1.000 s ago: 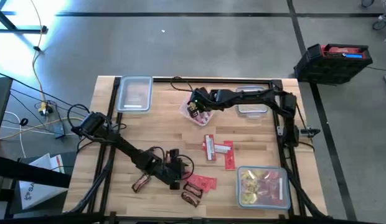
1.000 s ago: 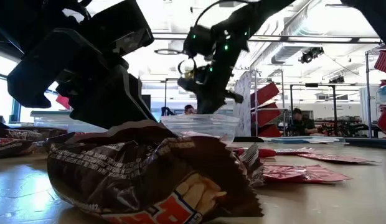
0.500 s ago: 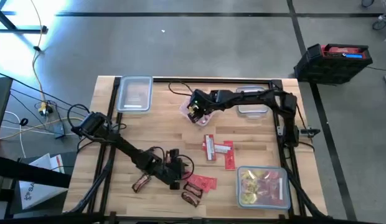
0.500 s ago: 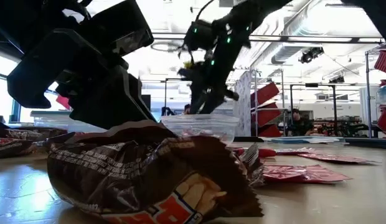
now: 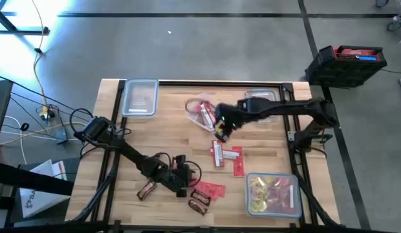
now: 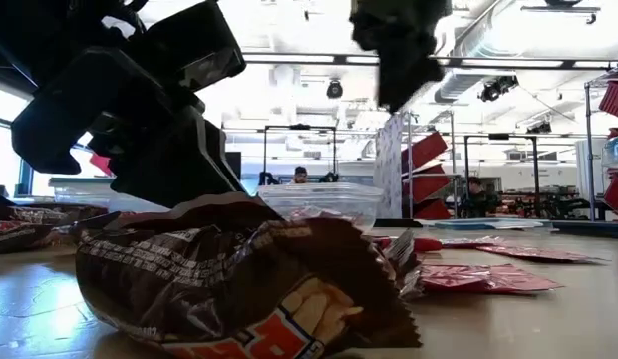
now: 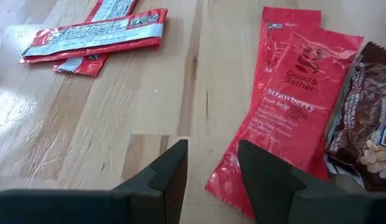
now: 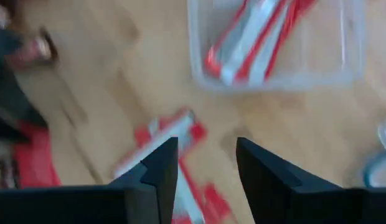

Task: Sort candy
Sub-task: Put the strawberry red into the upper middle transparent bin

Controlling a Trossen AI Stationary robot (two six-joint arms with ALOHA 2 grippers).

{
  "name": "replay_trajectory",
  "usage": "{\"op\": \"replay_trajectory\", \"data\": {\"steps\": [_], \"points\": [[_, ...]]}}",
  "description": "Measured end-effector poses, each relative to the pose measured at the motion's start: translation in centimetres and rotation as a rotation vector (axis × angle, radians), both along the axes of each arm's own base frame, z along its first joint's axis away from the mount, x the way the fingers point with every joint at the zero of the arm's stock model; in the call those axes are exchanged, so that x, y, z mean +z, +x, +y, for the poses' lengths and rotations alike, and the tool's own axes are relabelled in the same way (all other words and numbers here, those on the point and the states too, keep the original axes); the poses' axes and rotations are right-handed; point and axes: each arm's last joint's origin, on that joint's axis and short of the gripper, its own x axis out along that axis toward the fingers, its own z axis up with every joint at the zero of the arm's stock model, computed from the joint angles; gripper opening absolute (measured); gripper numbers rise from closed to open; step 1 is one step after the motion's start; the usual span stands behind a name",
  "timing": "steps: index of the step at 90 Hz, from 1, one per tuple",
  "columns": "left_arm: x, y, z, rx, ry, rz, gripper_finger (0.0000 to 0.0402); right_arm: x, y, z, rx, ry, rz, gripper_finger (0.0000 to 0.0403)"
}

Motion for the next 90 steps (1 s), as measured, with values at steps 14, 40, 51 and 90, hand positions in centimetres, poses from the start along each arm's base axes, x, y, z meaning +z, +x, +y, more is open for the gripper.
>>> {"op": "replay_trajectory", "data": {"steps": [14, 40, 51, 90], "points": [[0.0, 0.0, 0.0, 0.001, -0.001, -0.002, 0.0126, -2.8, -0.7, 3.7, 0.087, 0.021, 0.084, 0.0133], [0.0, 0.0, 0.0, 0.003, 0.0, -0.005, 0.0126, -8.9, -0.6, 8.0, -0.144, 0.152, -0.181, 0.0133], [0.1, 0.0, 0.0, 0.012, 0.007, -0.011, 0.0126, -10.5, -0.9, 9.2, -0.148, 0.174, -0.199, 0.0133], [0.1, 0.1, 0.1, 0.026, 0.015, -0.021, 0.0126, -14.4, 0.3, 10.0, -0.329, 0.028, -0.154, 0.0133]]}}
